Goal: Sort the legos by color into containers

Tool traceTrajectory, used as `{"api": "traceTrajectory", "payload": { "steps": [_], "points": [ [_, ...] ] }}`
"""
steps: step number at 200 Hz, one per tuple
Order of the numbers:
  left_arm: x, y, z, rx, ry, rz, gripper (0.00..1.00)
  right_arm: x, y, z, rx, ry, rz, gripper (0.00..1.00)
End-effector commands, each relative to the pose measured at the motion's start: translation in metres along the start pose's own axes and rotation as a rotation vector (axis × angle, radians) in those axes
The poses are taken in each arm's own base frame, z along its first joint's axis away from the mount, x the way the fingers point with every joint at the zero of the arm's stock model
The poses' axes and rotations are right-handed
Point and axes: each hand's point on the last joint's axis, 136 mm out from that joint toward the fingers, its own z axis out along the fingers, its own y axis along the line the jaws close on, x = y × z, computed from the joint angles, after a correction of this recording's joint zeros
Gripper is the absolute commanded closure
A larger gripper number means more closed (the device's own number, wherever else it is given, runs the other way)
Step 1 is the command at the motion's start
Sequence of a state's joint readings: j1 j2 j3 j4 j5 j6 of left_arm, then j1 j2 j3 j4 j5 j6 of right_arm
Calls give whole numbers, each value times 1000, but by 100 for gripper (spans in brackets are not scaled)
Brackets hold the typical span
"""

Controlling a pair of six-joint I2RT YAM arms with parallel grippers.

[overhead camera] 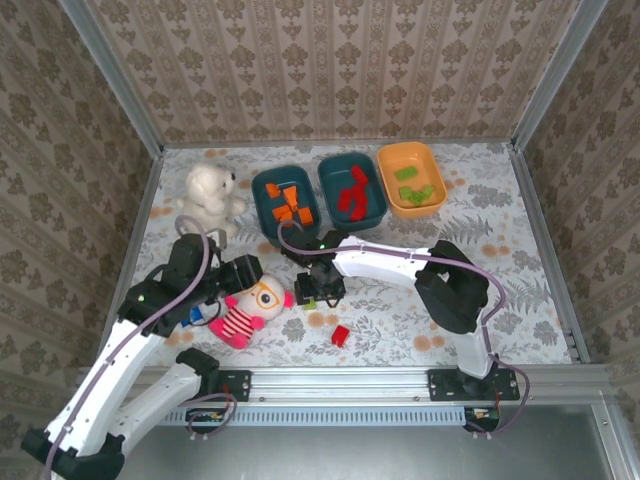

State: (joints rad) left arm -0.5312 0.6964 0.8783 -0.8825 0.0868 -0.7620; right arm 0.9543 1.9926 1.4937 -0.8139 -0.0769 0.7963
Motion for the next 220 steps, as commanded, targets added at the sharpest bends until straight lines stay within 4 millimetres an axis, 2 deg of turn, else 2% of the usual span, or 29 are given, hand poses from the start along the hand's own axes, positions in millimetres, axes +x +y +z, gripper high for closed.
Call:
{"api": "traceTrajectory", "payload": {
  "steps": [1,60,109,117,135,159,179,196,220],
  "points": [
    [17,7,-3,-8,53,7,30,4,-2,5,48,20,55,40],
    [19,4,-9,15,56,16,30,-9,8,15,37,-7,76,36],
    [22,3,-9,24,59,5,30,-6,3,33,75,31,89,40],
    [22,3,-8,26,60,7,30,-5,1,34,81,35,89,45],
    [22,0,-7,35,62,6,30,-7,-4,30,94,20,96,61],
    [22,-10,0,82,70,13,30,-17,-9,8,83,-39,99,69],
    [16,-30,11,161,73,12,30,-36,-27,-28,86,-119,108,72],
    [6,-51,25,218,70,4,30,-58,-57,-66,99,-189,138,72],
    [-16,-86,46,276,63,20,30,-95,-117,-108,105,-282,235,71]
  ]
}}
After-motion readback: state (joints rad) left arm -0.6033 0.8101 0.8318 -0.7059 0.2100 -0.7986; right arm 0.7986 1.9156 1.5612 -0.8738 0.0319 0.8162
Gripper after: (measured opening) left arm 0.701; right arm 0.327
